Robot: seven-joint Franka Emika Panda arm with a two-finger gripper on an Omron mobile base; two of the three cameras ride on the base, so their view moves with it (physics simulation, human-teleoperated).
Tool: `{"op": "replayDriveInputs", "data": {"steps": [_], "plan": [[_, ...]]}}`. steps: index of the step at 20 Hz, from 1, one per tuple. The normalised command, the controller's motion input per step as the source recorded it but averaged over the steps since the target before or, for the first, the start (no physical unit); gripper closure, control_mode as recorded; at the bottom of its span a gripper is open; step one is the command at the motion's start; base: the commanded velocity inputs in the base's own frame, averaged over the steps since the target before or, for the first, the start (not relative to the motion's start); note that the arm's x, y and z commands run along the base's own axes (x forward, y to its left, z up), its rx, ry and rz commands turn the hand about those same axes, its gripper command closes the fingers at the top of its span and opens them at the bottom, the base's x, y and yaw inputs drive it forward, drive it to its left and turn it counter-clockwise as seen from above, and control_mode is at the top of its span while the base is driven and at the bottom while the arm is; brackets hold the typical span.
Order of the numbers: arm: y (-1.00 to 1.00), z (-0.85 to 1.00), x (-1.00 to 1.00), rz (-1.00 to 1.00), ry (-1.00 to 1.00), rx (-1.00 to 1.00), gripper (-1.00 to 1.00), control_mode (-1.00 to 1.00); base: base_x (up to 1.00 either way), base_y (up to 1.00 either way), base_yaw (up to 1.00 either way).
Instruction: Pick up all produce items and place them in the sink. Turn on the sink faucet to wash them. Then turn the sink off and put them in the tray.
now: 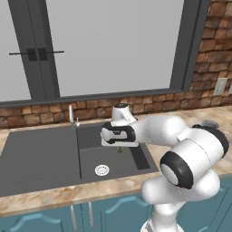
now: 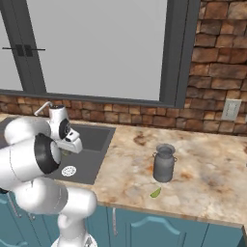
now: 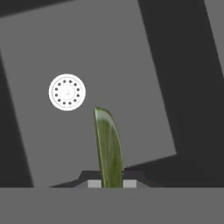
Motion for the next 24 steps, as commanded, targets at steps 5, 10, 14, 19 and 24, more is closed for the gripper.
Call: {"op": "replayDriveInputs", "data": {"steps": [5, 10, 14, 19, 24], "plan": [[0.28, -0.53, 0.47, 0.04, 0.0, 0.1, 1.0, -1.0, 0.0, 0.0, 0.0], [0.37, -0.52, 0.12, 0.05, -0.09, 0.1, 1.0, -1.0, 0.0, 0.0, 0.0], [0.37, -0.38, 0.16, 0.03, -0.26, 0.05, 1.0, -1.0, 0.0, 0.0, 0.0], [0.25, -0.41, 0.31, 0.0, -0.28, 0.0, 1.0, -1.0, 0.0, 0.0, 0.0], [0.3, -0.28, 0.32, 0.0, -0.19, 0.0, 1.0, -1.0, 0.0, 0.0, 0.0]]}}
